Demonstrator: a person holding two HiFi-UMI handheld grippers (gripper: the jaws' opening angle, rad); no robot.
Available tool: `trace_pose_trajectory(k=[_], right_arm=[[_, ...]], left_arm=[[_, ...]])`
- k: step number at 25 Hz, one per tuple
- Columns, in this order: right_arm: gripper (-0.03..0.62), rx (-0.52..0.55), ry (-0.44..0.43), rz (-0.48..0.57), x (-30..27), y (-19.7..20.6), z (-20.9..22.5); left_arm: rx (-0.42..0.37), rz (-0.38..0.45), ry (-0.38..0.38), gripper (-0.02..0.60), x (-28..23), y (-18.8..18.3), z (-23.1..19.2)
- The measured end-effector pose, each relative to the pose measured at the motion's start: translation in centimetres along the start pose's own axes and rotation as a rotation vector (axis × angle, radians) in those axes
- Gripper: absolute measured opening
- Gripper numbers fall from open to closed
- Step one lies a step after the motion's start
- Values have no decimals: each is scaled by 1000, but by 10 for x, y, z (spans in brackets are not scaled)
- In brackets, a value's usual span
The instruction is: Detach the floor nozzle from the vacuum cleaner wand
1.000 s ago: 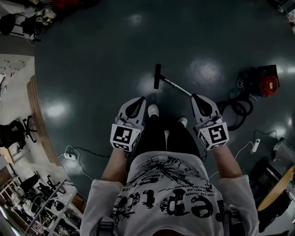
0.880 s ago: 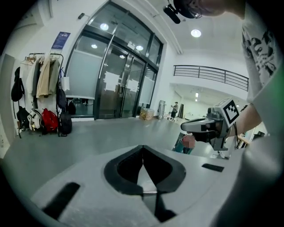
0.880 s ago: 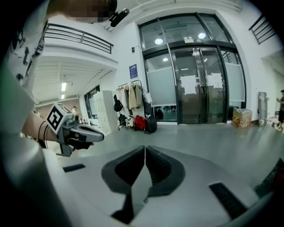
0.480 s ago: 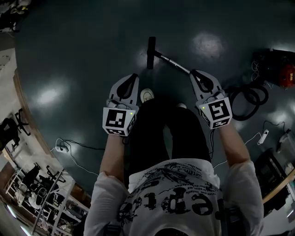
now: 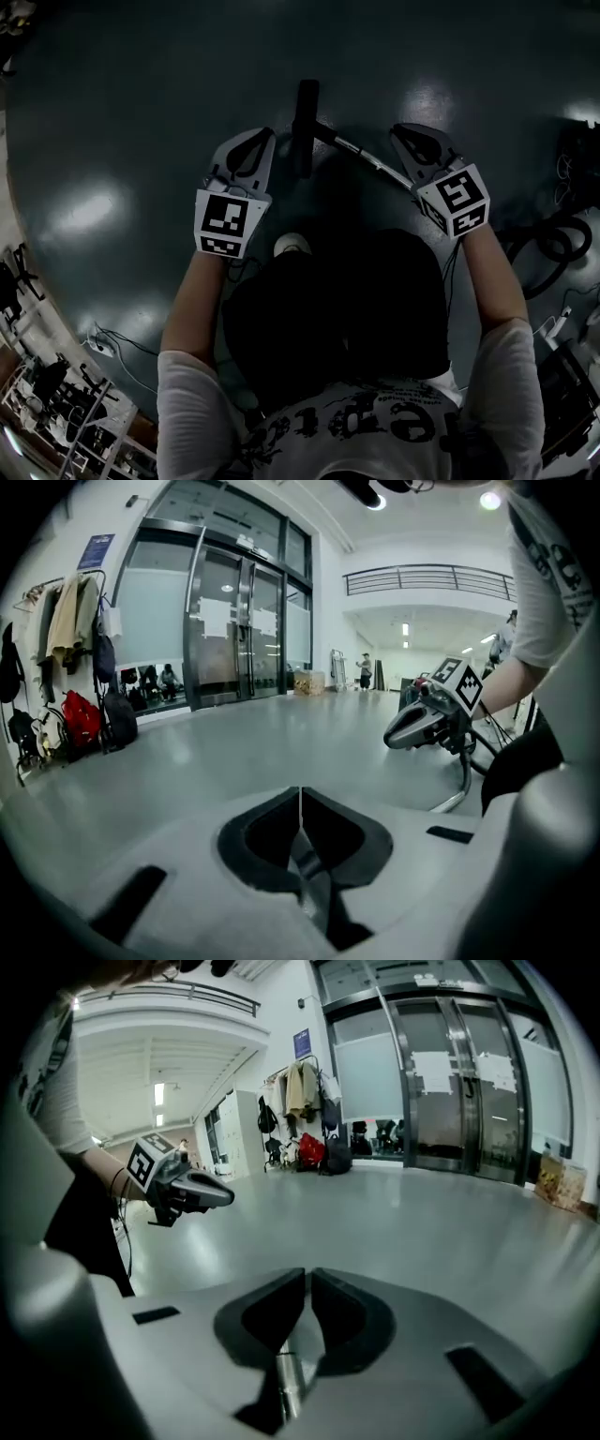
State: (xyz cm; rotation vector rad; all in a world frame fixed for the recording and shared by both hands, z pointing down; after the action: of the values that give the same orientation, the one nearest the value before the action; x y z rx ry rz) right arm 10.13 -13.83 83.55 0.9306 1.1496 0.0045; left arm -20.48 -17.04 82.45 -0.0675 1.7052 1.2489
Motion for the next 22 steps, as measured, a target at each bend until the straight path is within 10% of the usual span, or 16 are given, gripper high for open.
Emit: trace_pose_trajectory(k=[4,9,16,22], right_arm=[[17,9,-74,-128,-61,35,-1],[241,92,-202,-337,-126,81,-33],[249,219,-154,-537,-182,130,-31],[244,332,-161,-511,-192,144,-42]], left_arm=[[66,-64,33,6,-48,41,-1],[131,-187,95,78,-94,92,16],[160,-325,165,193,-130,132,31],[198,-374,185,253,-145,154,41]])
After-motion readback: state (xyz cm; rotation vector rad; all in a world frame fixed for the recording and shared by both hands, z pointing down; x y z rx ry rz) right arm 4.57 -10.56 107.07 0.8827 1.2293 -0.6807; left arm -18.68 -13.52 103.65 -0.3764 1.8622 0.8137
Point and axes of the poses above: the fingertips, and each gripper's own axes: x backward along the fingers, z to its right, y out of its underside, the point moved 10 cm from there along x, backward along the fingers, and after that the axes turned 14 degrees about -z, right-handed, at the moved point
